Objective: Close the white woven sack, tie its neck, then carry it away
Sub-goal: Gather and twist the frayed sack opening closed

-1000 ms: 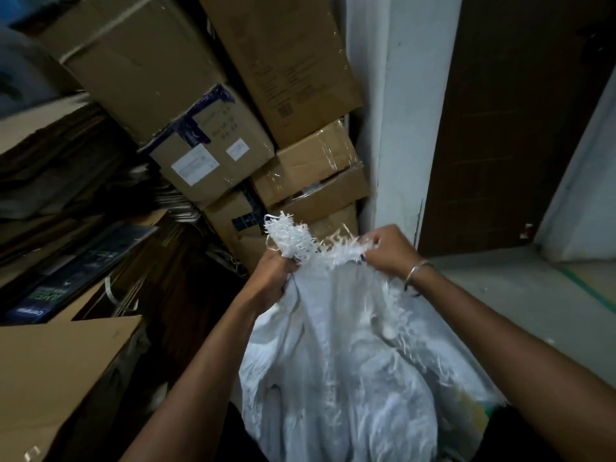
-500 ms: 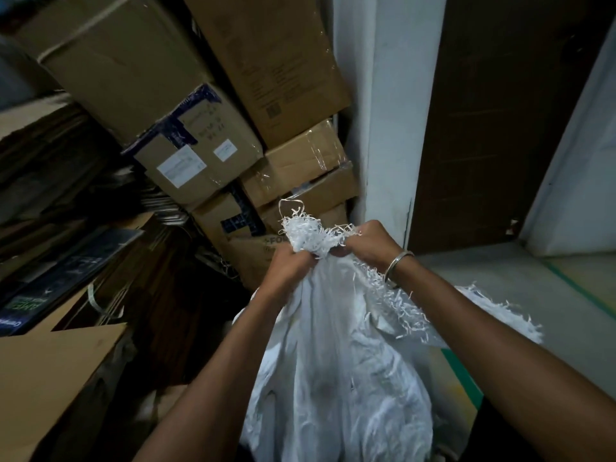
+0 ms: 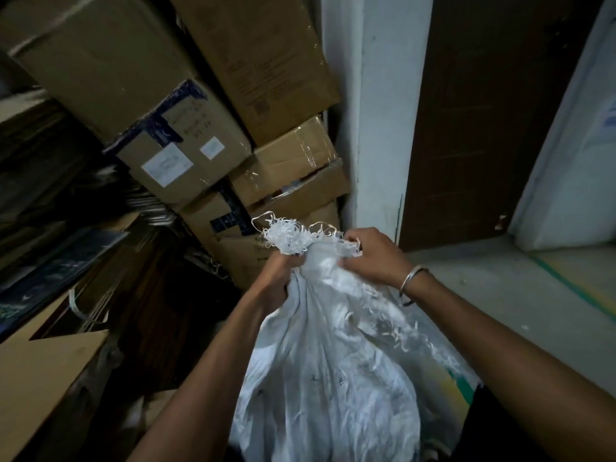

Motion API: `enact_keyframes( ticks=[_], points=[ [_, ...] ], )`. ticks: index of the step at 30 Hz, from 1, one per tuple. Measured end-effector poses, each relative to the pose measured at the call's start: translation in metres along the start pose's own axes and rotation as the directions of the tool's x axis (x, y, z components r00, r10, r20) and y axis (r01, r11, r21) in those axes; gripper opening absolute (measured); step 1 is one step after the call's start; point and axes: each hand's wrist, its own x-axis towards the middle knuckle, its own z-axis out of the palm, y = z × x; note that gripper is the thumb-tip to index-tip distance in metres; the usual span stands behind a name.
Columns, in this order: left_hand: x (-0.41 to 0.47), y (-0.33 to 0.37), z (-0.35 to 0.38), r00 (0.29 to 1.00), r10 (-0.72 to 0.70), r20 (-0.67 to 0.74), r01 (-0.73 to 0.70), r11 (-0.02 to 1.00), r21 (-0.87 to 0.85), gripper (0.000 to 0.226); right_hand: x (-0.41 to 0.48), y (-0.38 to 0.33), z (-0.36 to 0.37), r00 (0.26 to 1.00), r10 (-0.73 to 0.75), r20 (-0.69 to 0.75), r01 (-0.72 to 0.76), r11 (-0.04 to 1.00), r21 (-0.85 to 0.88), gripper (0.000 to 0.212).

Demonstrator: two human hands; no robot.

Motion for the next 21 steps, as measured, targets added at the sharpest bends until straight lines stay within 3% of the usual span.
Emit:
enact_keyframes(
  ticks=[1,3,5,7,9,11,12,14,16,18,20,21],
  points=[
    [-0.001,0.001,-0.002,0.999,0.002,0.053,-0.005,0.999,0.054,0.028,0.004,0.003,0.0,0.998,0.048,-0.048,-0.045,0.997,0.063,0.009],
    [-0.002,0.001,-0.002,0.992,0.035,0.124,-0.068,0.958,0.28,0.033,0.016,0.008,-0.008,0.99,0.144,-0.01,-0.141,0.983,0.118,0.017],
    [-0.002,0.002,0.0,0.993,0.11,0.041,-0.118,0.928,0.353,0.033,0.024,0.006,-0.019,0.989,0.127,0.074,-0.129,0.992,0.015,0.026],
    [-0.002,0.004,-0.001,0.983,0.154,-0.096,-0.123,0.954,0.272,0.035,0.016,-0.003,-0.023,1.0,0.024,-0.006,-0.024,0.977,-0.21,0.026],
    [0.005,0.002,-0.008,0.973,0.154,-0.174,-0.117,0.971,0.208,0.033,-0.015,-0.015,-0.013,0.962,-0.204,-0.182,0.12,0.912,-0.391,0.008],
    [0.008,0.0,-0.014,0.967,0.156,-0.203,-0.118,0.975,0.186,0.031,-0.056,-0.016,0.016,0.914,-0.38,-0.144,0.288,0.857,-0.428,0.015],
    [0.005,0.0,-0.013,0.965,0.157,-0.212,-0.114,0.973,0.202,0.031,-0.074,-0.015,0.031,0.923,-0.379,-0.065,0.328,0.865,-0.379,0.019],
    [0.004,-0.004,-0.012,0.965,0.178,-0.194,-0.13,0.963,0.235,0.027,-0.086,-0.012,0.045,0.983,-0.177,0.046,0.183,0.955,-0.232,0.02],
    [-0.001,-0.004,-0.011,0.973,0.181,-0.141,-0.14,0.955,0.263,0.026,-0.067,-0.004,0.041,0.999,-0.014,0.05,0.024,0.981,-0.193,0.012],
    [-0.004,-0.004,-0.015,0.977,0.203,-0.072,-0.168,0.928,0.333,0.031,-0.048,0.004,0.029,0.997,0.033,0.073,-0.026,0.995,-0.091,0.004],
    [-0.01,-0.001,-0.016,0.972,0.233,-0.03,-0.205,0.906,0.371,0.037,-0.041,0.008,0.02,0.983,0.04,0.178,-0.04,0.999,-0.003,0.02],
    [-0.012,0.0,-0.018,0.971,0.24,-0.019,-0.216,0.904,0.37,0.039,-0.042,0.009,0.019,0.98,0.055,0.192,-0.039,0.996,-0.083,0.026]
  ],
)
